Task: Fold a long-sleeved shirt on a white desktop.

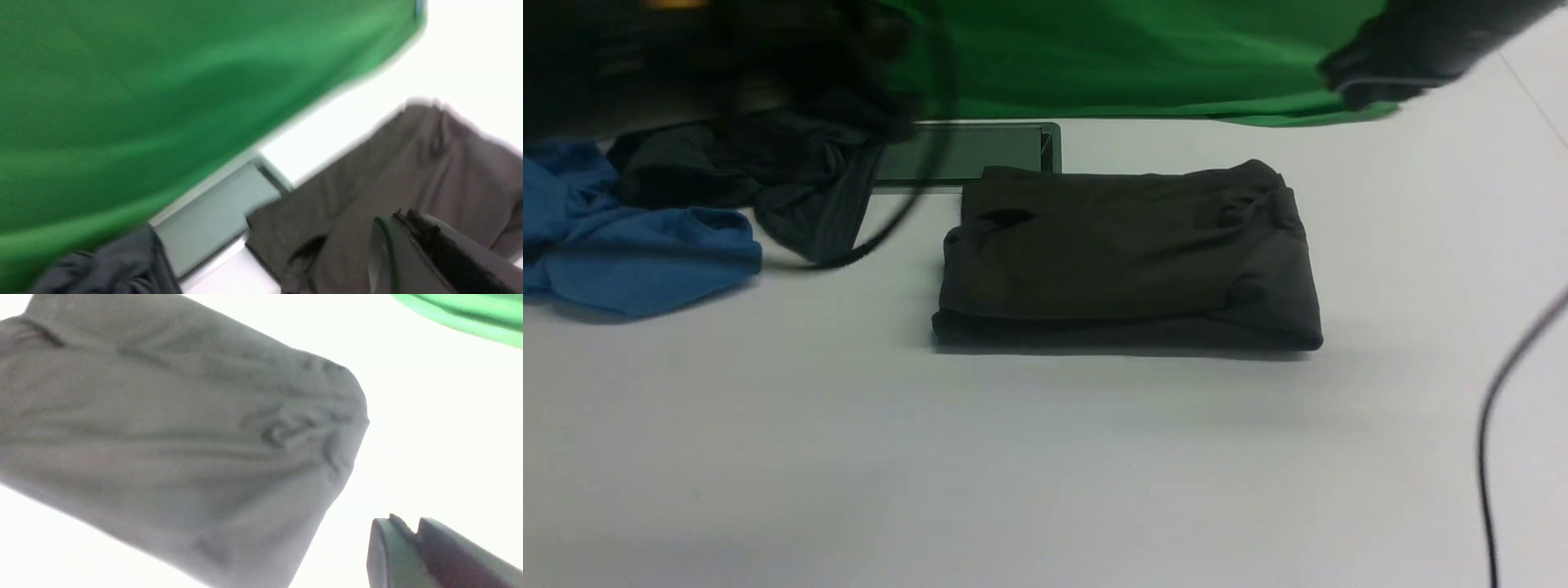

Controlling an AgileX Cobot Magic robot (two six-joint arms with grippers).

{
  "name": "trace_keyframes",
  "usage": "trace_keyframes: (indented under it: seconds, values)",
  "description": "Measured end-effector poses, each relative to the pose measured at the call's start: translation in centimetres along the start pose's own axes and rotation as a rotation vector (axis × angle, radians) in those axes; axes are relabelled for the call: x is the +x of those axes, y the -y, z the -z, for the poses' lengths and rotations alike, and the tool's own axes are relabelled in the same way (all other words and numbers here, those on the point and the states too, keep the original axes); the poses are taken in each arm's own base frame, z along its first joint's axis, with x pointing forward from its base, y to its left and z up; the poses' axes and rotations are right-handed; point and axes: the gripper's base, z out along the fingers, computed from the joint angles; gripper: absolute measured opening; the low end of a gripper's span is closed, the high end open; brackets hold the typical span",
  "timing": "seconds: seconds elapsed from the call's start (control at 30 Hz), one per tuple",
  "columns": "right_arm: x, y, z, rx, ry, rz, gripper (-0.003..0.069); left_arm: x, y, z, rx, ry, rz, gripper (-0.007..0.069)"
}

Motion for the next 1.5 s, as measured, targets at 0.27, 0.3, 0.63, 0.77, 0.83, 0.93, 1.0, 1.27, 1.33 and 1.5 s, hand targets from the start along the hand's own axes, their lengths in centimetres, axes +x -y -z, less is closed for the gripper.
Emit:
trace_keyframes:
  seconds: [0.27, 0.3, 0.63, 0.77, 0.83, 0.93, 1.0, 1.27, 1.33, 1.5]
  values:
    - [7.3, -1.5, 7.1, 0.007, 0.063, -0.133, 0.0107, 7.6, 3.1, 10.0, -0.038, 0.167, 0.092, 0.0018]
    - [8.2, -1.7, 7.7, 0.006, 0.063, -0.140, 0.0107, 8.9, 3.5, 10.4, -0.037, 0.170, 0.101, 0.0018]
    - [19.9, -3.8, 13.2, 0.009, 0.160, -0.182, 0.0110, 15.1, 5.8, 15.1, -0.080, 0.352, 0.107, 0.0018]
    - [23.8, -4.5, 15.2, 0.011, 0.283, -0.210, 0.0115, 15.6, 6.0, 15.9, -0.092, 0.402, 0.104, 0.0018]
    - [25.6, -4.8, 16.3, 0.013, 0.420, -0.225, 0.0120, 15.7, 6.0, 16.0, -0.093, 0.404, 0.104, 0.0018]
    - [26.8, -5.0, 17.2, 0.005, 0.576, -0.269, 0.0128, 15.7, 6.0, 16.0, -0.094, 0.406, 0.102, 0.0019]
    - [27.5, -5.1, 17.6, -0.007, 0.632, -0.306, 0.0136, 15.7, 6.0, 16.0, -0.094, 0.405, 0.101, 0.0019]
    - [29.5, -5.5, 17.7, -0.026, 0.553, -0.365, 0.0209, 15.7, 6.0, 16.0, -0.096, 0.406, 0.099, 0.0019]
    - [29.6, -5.5, 17.7, -0.027, 0.546, -0.369, 0.0216, 15.7, 6.0, 16.0, -0.097, 0.406, 0.097, 0.0019]
    - [29.6, -5.5, 17.7, -0.024, 0.546, -0.368, 0.0226, 15.7, 6.0, 16.0, -0.097, 0.406, 0.097, 0.0019]
